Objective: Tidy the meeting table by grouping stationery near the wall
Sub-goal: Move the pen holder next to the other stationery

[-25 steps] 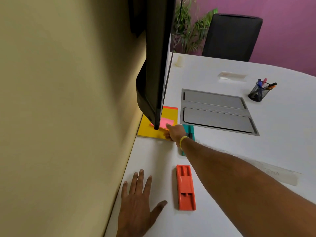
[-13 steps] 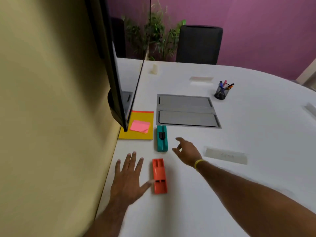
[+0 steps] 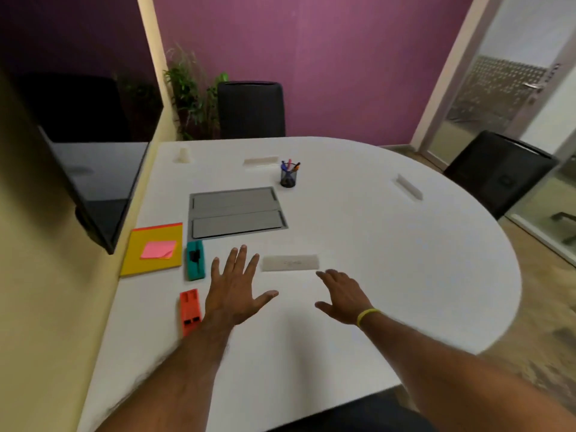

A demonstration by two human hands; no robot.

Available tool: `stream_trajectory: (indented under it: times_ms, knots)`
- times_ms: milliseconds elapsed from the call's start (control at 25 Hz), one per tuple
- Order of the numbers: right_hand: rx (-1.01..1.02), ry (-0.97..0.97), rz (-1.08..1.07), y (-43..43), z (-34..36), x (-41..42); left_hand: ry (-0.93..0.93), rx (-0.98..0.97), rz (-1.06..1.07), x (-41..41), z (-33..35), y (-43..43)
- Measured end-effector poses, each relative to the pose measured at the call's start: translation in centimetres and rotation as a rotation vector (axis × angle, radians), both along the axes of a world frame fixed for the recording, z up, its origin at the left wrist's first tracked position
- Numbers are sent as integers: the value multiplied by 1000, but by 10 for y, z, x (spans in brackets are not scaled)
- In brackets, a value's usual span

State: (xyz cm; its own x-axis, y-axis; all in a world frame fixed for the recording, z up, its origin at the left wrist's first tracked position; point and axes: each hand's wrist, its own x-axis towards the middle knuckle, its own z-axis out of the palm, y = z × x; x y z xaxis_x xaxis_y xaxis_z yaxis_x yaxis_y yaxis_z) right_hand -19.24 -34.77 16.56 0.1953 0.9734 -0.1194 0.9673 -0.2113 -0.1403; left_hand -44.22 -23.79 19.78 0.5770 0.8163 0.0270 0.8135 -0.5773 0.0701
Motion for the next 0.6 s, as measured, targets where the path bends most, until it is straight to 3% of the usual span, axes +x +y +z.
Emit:
stream_trajectory:
  times_ms: [200, 600]
  knots:
    - [28, -81, 23, -91, -10, 100, -3, 11, 9, 90, -11, -77]
    - [-72, -67, -31, -215, -14, 281, -4, 11, 29, 279, -18, -200]
